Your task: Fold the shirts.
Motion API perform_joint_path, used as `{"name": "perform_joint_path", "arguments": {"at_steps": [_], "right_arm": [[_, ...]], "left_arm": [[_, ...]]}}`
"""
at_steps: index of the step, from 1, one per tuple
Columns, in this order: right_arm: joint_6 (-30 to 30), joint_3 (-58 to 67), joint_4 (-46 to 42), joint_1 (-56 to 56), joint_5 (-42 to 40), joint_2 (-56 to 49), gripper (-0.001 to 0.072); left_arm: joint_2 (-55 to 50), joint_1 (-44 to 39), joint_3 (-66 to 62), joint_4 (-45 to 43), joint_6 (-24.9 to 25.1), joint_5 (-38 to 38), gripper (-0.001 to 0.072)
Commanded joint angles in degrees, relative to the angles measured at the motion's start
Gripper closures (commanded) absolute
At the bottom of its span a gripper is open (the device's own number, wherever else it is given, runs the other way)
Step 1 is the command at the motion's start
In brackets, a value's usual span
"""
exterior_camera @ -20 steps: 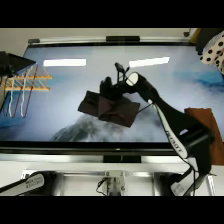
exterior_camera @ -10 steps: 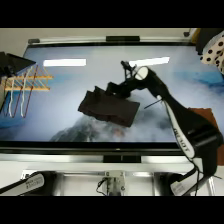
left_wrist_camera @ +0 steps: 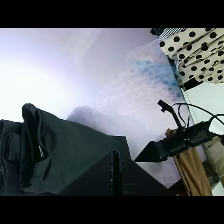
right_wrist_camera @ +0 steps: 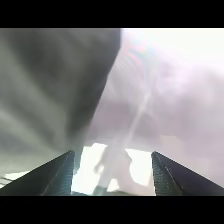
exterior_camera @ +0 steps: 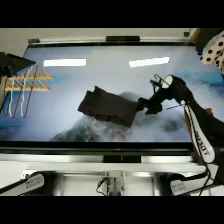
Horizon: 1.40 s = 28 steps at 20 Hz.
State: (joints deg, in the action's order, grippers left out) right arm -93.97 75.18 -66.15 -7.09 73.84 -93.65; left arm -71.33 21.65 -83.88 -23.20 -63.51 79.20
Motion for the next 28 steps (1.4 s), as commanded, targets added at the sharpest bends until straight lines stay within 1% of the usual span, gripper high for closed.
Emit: {"name": "perform_joint_path", "arguments": {"at_steps": [1,6,7,8,10,12,13,16,18,19,21,23,25,28], "right_arm": [[4.87,-5.92,10.91,0.42,-11.21,-0.28,0.0118],[5.29,-5.97,12.26,-3.13,-12.2,-5.35,0.0119],[6.23,-5.97,13.97,-4.0,-13.0,-6.14,0.0119],[7.82,-5.97,16.61,-4.66,-13.66,-6.67,0.0135],[14.08,-5.95,23.52,-5.33,-14.43,-6.99,0.0405],[18.93,-4.72,27.5,-5.31,-13.4,-6.95,0.0591],[20.37,-3.08,27.85,-5.33,-12.02,-6.93,0.0633],[22.77,4.31,27.69,-4.39,-8.7,-4.94,0.0633],[22.01,10.4,27.04,-2.05,-7.32,-2.03,0.0633],[20.2,13.79,25.53,-0.28,-6.54,-0.42,0.0633],[15.23,19.82,18.84,3.8,-3.54,2.8,0.0633],[9.86,24.63,9.64,8.74,3.08,5.46,0.0633],[9.03,27.34,3.08,14.62,9.2,7.93,0.0633],[9.03,27.74,-1.22,25.2,12.09,11.28,0.0633]], "left_arm": [[0.02,-0.02,0.02,0.02,0.04,-0.02,0.0674],[0.02,-0.02,0.02,0.02,0.02,-0.04,0.0674],[0.02,-0.02,0.02,0.02,0.02,-0.04,0.0674],[0.02,0.0,0.02,0.02,0.02,-0.04,0.0674],[0.02,-0.02,0.02,0.04,0.02,-0.04,0.0674],[0.0,-0.02,0.02,0.02,0.02,-0.04,0.0674],[0.0,0.0,0.02,0.02,0.0,-0.04,0.0674],[0.0,0.0,0.02,0.02,0.0,-0.04,0.0674],[-0.02,0.0,0.02,0.02,0.0,-0.04,0.0674],[-0.02,0.0,0.02,0.02,0.0,-0.04,0.0674],[-0.02,-0.02,0.02,0.02,0.0,-0.04,0.0674],[-0.02,-0.02,0.02,0.02,-0.04,-0.04,0.0674],[-0.02,-0.02,0.02,0.02,-0.15,-0.04,0.0674],[-0.02,-0.02,0.02,0.02,-0.17,-0.04,0.0674]]}}
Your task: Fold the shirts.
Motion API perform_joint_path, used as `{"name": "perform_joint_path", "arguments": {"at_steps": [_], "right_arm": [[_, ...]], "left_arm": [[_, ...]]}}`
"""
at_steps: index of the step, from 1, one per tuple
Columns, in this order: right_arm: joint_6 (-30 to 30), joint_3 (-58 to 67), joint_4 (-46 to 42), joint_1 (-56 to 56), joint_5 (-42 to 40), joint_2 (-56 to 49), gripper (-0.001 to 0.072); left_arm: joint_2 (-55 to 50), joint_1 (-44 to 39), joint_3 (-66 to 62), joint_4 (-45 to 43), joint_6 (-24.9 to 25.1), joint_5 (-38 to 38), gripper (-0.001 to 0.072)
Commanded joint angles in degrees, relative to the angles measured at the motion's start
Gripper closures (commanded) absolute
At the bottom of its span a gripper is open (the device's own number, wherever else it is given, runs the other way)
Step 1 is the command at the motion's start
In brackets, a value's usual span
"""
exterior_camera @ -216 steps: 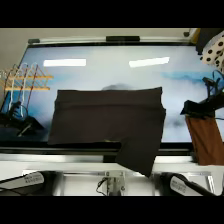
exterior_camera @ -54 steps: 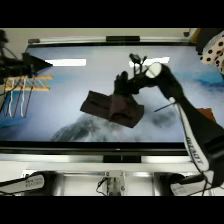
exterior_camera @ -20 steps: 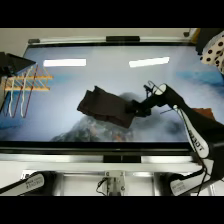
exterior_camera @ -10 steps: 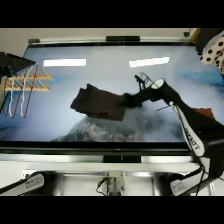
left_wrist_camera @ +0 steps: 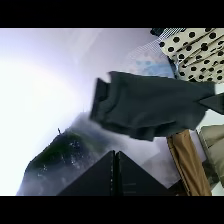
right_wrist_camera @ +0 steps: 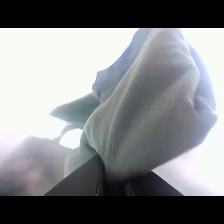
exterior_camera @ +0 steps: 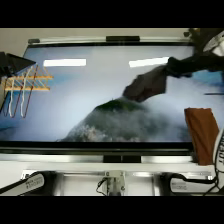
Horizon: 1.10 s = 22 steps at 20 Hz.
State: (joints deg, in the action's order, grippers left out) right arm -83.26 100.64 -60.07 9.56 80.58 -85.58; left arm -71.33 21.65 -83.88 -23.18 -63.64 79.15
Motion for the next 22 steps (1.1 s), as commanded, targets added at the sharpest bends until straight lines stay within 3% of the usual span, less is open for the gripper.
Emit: {"name": "perform_joint_path", "arguments": {"at_steps": [1,8,15,22], "right_arm": [[-1.7,2.27,-8.48,11.89,5.73,3.87,0.0633],[-0.87,2.25,-15.3,29.03,9.11,4.44,0.0634],[2.19,1.57,-27.21,36.06,21.77,4.33,0.0633],[1.25,-14.64,-33.4,41.35,23.69,8.28,0.0633]], "left_arm": [[-0.02,-0.02,0.02,0.0,-0.04,0.0,0.0674],[-0.02,-1.9,0.02,0.02,-0.04,-0.04,0.0674],[-0.52,-6.12,0.02,-0.02,0.0,-0.7,0.0674],[-0.59,-6.8,0.02,-0.02,0.15,-0.66,0.0674]]}}
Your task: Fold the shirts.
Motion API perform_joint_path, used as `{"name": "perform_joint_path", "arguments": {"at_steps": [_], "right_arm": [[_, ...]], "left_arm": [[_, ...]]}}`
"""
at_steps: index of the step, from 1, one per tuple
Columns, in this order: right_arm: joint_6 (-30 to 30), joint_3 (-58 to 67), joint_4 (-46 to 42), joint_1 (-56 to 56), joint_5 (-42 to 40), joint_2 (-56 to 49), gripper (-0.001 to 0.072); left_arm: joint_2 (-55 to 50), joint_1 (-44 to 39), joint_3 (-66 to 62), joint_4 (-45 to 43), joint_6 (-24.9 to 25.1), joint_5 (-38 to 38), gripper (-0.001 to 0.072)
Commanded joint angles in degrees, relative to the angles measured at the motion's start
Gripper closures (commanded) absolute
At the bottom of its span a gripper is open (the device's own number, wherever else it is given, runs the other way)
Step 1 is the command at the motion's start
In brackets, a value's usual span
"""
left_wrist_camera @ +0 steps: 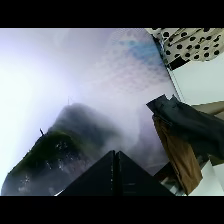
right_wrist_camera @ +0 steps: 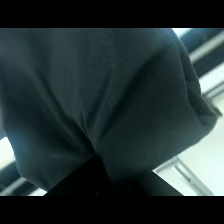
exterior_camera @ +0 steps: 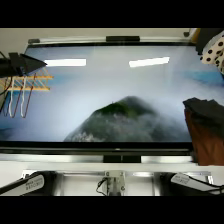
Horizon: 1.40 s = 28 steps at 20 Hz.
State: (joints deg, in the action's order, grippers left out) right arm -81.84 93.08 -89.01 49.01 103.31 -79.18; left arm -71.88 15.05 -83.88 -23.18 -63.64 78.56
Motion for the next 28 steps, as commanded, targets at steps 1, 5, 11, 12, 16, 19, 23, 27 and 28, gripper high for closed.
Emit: {"name": "perform_joint_path", "arguments": {"at_steps": [1,5,11,12,16,19,23,27,28], "right_arm": [[-0.15,-10.12,-5.51,2.58,0.39,2.62,0.0633],[-0.31,-20.09,-9.2,5.51,-2.25,4.24,0.0633],[-2.89,-27.8,-9.97,5.88,-9.49,4.24,0.0633],[-3.13,-28.59,-10.97,5.88,-9.99,4.24,0.0632],[-3.08,-30.4,-14.1,5.88,-10.27,4.24,0.0157],[-2.99,-29.24,-17.53,5.86,-6.51,4.42,0.0157],[0.48,-14.69,-14.32,-2.21,-9.38,4.42,0.0157],[-5.31,2.75,-13.35,-27.56,-27.63,4.35,0.0159],[-10.97,4.04,-13.31,-34.53,-31.32,4.2,0.0159]], "left_arm": [[-0.04,-0.2,0.02,-0.02,0.13,-0.07,0.0674],[-0.04,-0.2,0.02,-0.02,0.13,-0.07,0.0674],[-0.04,-0.2,0.02,-0.02,0.13,-0.07,0.0674],[-0.04,-0.2,0.02,-0.02,0.13,-0.07,0.0674],[-0.07,-0.2,0.02,-0.02,0.13,-0.11,0.0674],[-0.07,-0.17,0.0,-0.02,0.13,-0.57,0.0674],[-0.15,-1.49,-0.92,-6.78,-4.74,-6.1,0.0678],[-4.04,-12.59,-10.08,-52.63,-19.67,-1.92,0.0678],[-5.92,-15.78,-12.39,-62.95,-22.91,1.05,0.0678]]}}
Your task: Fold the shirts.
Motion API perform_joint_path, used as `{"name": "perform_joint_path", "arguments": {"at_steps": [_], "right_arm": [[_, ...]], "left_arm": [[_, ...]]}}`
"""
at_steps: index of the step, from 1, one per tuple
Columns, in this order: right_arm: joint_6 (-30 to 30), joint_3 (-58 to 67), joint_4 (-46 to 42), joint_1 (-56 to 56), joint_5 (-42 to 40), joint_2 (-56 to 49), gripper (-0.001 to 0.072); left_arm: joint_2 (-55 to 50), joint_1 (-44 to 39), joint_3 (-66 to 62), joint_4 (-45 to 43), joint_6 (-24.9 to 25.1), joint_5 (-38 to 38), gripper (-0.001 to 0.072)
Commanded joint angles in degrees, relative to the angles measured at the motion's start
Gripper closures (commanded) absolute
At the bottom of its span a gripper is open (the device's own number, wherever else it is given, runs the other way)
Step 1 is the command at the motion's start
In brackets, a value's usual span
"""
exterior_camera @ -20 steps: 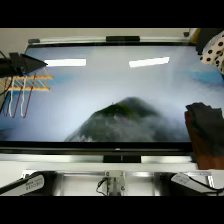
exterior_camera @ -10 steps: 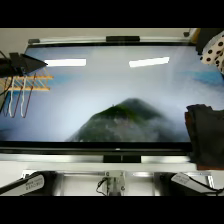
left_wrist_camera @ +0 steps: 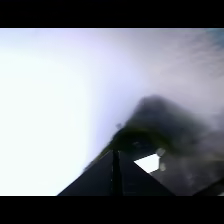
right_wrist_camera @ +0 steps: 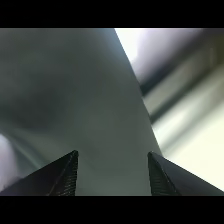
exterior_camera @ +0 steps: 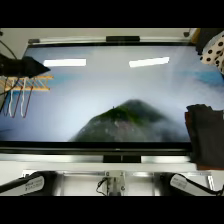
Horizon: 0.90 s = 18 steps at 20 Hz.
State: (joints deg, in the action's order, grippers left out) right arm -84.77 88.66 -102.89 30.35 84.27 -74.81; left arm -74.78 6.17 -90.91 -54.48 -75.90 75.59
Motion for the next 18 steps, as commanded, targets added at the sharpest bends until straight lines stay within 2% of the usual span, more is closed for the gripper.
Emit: {"name": "perform_joint_path", "arguments": {"at_steps": [1,2,3,4,5,6,7,11,18], "right_arm": [[-11.91,8.59,1.4,-21.18,-12.9,-0.96,0.0159],[-13.97,8.59,4.02,-24.96,-9.94,-2.89,0.0158],[-14.12,8.59,9.64,-26.77,-5.35,-5.27,0.0158],[-13.81,8.59,16.96,-27.89,-0.07,-7.98,0.0158],[-13.38,8.59,22.08,-28.87,3.96,-10.08,0.0158],[-13.53,8.59,23.93,-30.49,6.29,-11.41,0.0158],[-13.64,8.57,22.71,-32.44,6.54,-11.67,0.0158],[-14.47,8.59,13.79,-39.8,5.79,-11.45,0.0158],[-14.45,8.59,15.37,-43.25,5.51,-11.45,0.0158]], "left_arm": [[-5.42,-9.94,-7.48,-40.11,-12.07,8.07,0.0677],[-7.78,-12.07,-8.57,-44.11,-12.04,11.41,0.0673],[-9.64,-13.25,-8.5,-43.67,-12.09,13.46,0.06],[-11.45,-14.05,-8.15,-41.77,-13.27,15.52,0.0336],[-12.63,-14.6,-7.15,-39.91,-16.57,15.96,0.0117],[-12.79,-14.99,-5.44,-38.16,-17.7,15.06,0.0086],[-12.31,-15.39,-3.48,-37.18,-17.7,13.18,0.0086],[-9.03,-16.06,2.45,-36.98,-17.25,7.5,0.0087],[-8.66,-16.09,2.58,-36.52,-16.11,3.93,0.0087]]}}
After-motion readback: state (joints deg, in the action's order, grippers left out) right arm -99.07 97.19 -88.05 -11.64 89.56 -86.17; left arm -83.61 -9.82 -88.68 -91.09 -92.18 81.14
